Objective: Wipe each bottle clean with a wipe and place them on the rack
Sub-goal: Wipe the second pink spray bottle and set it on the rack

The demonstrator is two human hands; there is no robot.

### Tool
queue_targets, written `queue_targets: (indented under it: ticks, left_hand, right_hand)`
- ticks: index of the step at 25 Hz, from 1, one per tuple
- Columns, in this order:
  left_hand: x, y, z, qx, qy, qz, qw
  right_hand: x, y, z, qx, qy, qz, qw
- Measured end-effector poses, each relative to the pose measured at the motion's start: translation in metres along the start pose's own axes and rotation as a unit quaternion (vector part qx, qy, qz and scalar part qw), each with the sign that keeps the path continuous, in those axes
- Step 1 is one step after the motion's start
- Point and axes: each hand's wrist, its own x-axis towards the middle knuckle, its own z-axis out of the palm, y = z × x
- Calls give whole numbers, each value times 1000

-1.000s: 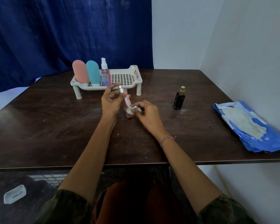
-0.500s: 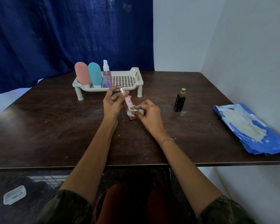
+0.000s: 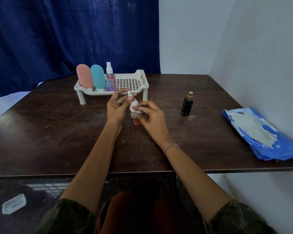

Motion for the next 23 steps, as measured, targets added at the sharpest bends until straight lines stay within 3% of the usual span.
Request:
queue_targets:
  ticks: [8, 12, 17, 23]
  left_hand:
    - [0, 0, 0, -9, -6, -15, 1000]
    - [-1, -1, 2, 4, -30, 5, 1000]
    - [0, -3, -1, -12, -22, -9, 1000]
    - [0, -3, 3, -24, -75, -3, 997]
  right_hand:
    - [3, 3, -5, 22, 53, 67, 996]
    - [3, 1, -4, -8, 67, 28, 997]
    - [-1, 1, -6, -82, 6, -59, 995]
    - [5, 4, -9, -65, 73, 4, 995]
